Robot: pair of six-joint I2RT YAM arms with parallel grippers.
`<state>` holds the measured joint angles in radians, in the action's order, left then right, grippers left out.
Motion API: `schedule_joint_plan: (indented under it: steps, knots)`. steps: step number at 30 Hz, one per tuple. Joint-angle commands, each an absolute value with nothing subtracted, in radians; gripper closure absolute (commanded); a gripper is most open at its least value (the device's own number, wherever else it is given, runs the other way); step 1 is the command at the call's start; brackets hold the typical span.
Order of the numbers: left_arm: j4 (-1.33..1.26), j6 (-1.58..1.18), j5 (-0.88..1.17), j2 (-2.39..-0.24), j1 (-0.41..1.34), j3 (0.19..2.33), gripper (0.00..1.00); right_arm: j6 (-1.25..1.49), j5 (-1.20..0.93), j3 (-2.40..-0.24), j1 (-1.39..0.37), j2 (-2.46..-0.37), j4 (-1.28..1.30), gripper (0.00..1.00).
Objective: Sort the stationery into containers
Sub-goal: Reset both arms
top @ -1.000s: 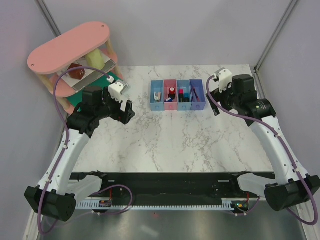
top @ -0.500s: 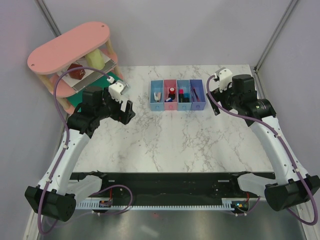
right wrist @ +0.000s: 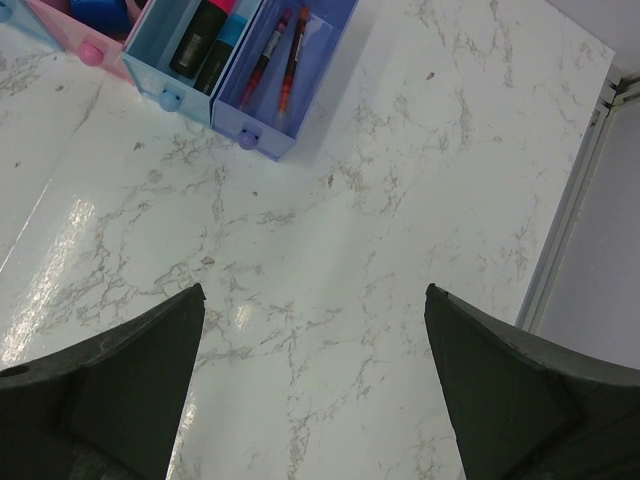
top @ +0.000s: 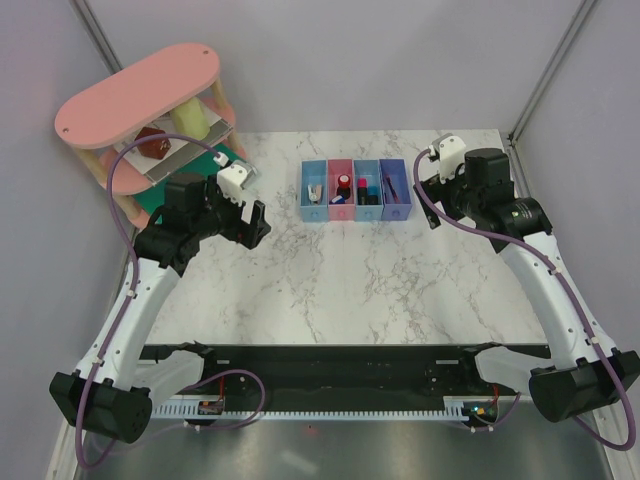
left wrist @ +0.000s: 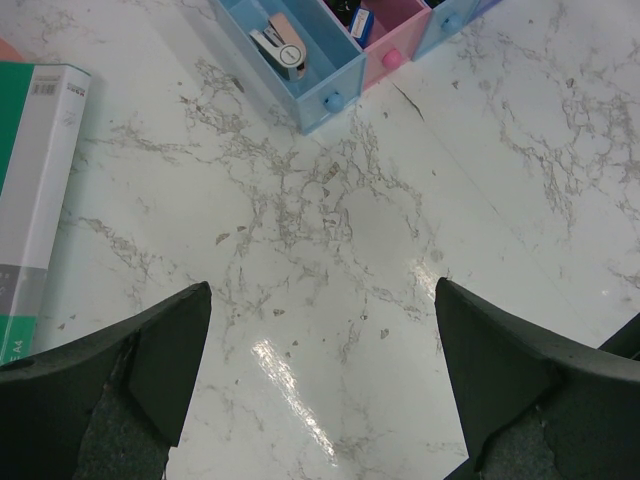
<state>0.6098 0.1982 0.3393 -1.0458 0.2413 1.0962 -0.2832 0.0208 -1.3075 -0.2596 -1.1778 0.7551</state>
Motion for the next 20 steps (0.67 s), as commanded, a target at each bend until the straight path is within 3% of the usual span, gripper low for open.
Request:
schedule_joint_plan:
  steps: [1,20]
  knots:
    - [0.569,0.164,0.339,-1.035,0.233,1.103,0.00,-0.270,0.044,-1.318,-0.258,-1.180,0.719,0.02]
    - [0.571,0.163,0.344,-1.040,0.233,1.115,0.00,-0.267,0.054,-1.331,-0.256,-1.187,0.713,0.02]
